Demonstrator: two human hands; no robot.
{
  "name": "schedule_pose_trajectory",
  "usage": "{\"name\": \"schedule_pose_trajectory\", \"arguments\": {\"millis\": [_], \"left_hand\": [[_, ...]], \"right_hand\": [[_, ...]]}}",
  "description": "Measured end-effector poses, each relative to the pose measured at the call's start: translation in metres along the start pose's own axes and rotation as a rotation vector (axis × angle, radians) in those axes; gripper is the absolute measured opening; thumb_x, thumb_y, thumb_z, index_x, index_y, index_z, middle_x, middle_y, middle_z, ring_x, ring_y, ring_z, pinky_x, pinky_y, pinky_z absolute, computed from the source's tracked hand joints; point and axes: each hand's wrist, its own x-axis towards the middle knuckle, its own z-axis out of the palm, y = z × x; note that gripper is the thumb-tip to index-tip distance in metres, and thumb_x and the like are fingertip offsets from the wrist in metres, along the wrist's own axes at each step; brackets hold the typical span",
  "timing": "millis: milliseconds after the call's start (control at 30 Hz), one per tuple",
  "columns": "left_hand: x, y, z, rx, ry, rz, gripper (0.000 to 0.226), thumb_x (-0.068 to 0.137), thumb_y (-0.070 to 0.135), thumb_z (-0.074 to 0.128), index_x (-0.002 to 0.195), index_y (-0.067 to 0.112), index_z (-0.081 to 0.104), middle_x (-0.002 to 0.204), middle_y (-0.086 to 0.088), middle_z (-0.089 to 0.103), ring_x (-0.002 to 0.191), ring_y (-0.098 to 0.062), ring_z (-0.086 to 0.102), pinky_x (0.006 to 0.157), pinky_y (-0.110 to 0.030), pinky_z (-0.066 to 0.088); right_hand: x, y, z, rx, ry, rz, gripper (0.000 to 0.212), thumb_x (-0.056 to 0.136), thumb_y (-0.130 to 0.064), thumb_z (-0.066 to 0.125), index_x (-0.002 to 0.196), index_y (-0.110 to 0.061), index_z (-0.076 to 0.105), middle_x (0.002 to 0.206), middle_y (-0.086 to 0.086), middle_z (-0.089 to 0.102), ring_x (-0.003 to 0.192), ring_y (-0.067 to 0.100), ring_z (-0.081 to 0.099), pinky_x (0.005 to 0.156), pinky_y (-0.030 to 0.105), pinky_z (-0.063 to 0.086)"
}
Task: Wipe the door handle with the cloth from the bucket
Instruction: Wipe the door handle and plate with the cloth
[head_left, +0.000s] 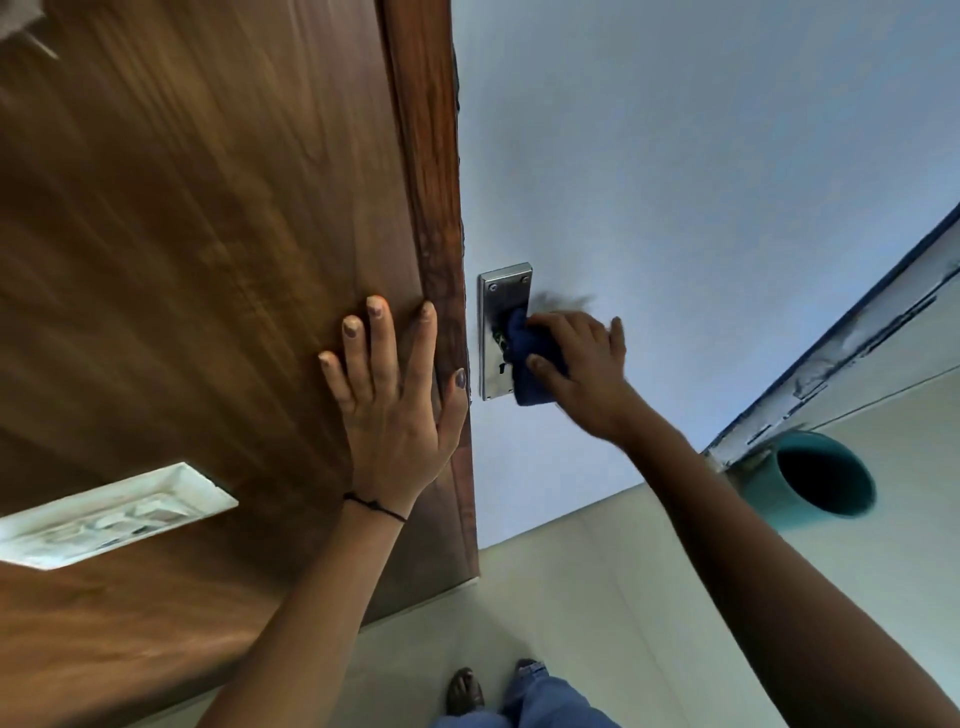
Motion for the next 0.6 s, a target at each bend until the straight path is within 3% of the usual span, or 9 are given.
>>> {"name": "schedule_pose_trajectory", "arguments": {"millis": [100,200,467,600], "left_hand": [[0.000,-0.001,0.001,0.007,0.019,-0.004,0.069,0.095,0.045,0.038,0.152,0.026,0.004,0.158,0.004,-0.023,0.146,-0.016,-0.018,0.118,-0.039,-0.013],[0.000,0.001,0.001,0.005,0.025,0.001,0.069,0.095,0.045,0.039,0.152,0.025,0.004,0.158,0.004,-0.023,0.146,-0.015,-0.018,0.118,-0.038,-0.014],[0.000,0.000,0.001,0.025,0.004,0.001,0.073,0.093,0.042,0.043,0.152,0.025,0.003,0.158,0.005,-0.025,0.146,-0.015,-0.021,0.118,-0.038,-0.015],[-0.002,0.000,0.002,0.035,0.000,0.001,0.075,0.093,0.040,0.046,0.152,0.025,0.003,0.158,0.004,-0.025,0.145,-0.016,-0.022,0.118,-0.039,-0.015]], "right_hand": [[-0.007,-0.016,0.015,-0.178,0.035,-0.177,0.047,0.089,-0.034,0.045,0.135,-0.024,0.042,0.138,0.002,0.046,0.133,0.026,0.036,0.117,0.056,0.001],[-0.006,-0.006,0.010,-0.261,0.061,-0.224,0.045,0.093,-0.034,0.046,0.137,-0.026,0.040,0.136,0.000,0.049,0.131,0.024,0.040,0.116,0.057,-0.001],[0.005,0.051,-0.026,-0.171,-0.022,-0.073,0.040,0.094,-0.029,0.049,0.133,-0.027,0.042,0.130,-0.004,0.051,0.131,0.018,0.038,0.116,0.054,-0.008],[0.006,0.075,-0.030,0.085,-0.069,0.043,0.038,0.089,-0.017,0.054,0.126,-0.024,0.046,0.115,-0.008,0.051,0.121,0.019,0.043,0.118,0.050,-0.001]]}}
